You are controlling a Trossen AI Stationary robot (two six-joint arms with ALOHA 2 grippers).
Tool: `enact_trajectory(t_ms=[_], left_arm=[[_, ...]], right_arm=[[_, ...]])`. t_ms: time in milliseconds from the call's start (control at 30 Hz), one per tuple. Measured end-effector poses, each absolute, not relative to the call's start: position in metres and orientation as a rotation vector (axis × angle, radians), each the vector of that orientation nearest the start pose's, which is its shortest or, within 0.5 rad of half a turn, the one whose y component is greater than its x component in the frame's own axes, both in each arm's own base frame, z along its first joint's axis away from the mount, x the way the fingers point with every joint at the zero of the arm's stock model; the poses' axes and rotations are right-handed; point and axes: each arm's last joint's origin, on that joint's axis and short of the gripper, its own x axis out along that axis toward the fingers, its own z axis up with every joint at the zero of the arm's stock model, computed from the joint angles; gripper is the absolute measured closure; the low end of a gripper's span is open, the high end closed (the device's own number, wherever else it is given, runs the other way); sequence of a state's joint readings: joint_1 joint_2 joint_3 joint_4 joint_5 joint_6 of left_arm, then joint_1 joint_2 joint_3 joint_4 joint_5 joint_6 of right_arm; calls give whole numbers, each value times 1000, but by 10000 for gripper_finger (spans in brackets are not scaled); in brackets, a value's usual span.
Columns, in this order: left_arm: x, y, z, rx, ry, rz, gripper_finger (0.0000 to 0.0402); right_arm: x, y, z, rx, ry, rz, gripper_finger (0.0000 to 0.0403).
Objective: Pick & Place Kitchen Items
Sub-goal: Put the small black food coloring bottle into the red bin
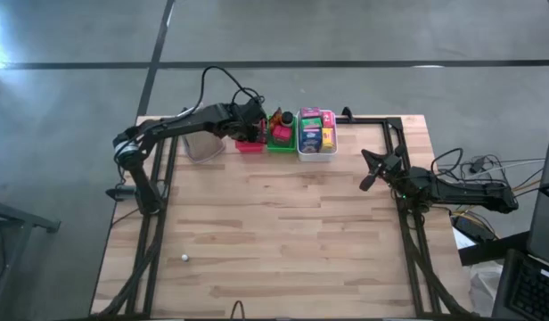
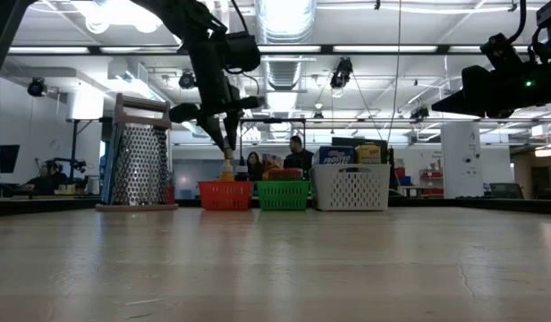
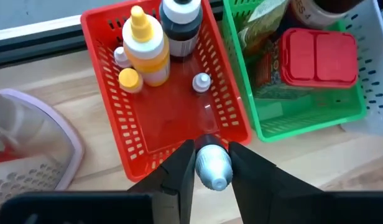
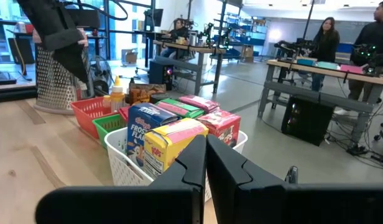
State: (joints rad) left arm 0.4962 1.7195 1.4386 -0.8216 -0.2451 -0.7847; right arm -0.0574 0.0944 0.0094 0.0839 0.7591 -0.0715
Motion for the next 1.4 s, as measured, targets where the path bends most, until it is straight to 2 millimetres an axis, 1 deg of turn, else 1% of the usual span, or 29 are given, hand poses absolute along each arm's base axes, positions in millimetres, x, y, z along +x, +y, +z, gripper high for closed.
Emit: enact_trajectory(t_ms=[200, 433, 567, 800, 1033, 1400], left_arm=[[304, 184, 267, -790, 821, 1074, 305], [306, 194, 256, -770, 874, 1060, 305], [310, 198, 245, -743, 925, 1046, 305], [315, 201, 234, -688, 988, 1010, 305], [318, 205, 224, -693, 1022, 1000, 305], [317, 205, 221, -694, 1036, 1004, 305]], right_arm=[[94, -25, 167, -68, 30, -816, 394], [94, -25, 167, -68, 30, -816, 394], [94, -25, 167, -68, 29, -816, 394], [94, -25, 167, -68, 30, -816, 394], [94, -25, 167, -68, 30, -817, 394], [94, -25, 167, -68, 30, -816, 394]])
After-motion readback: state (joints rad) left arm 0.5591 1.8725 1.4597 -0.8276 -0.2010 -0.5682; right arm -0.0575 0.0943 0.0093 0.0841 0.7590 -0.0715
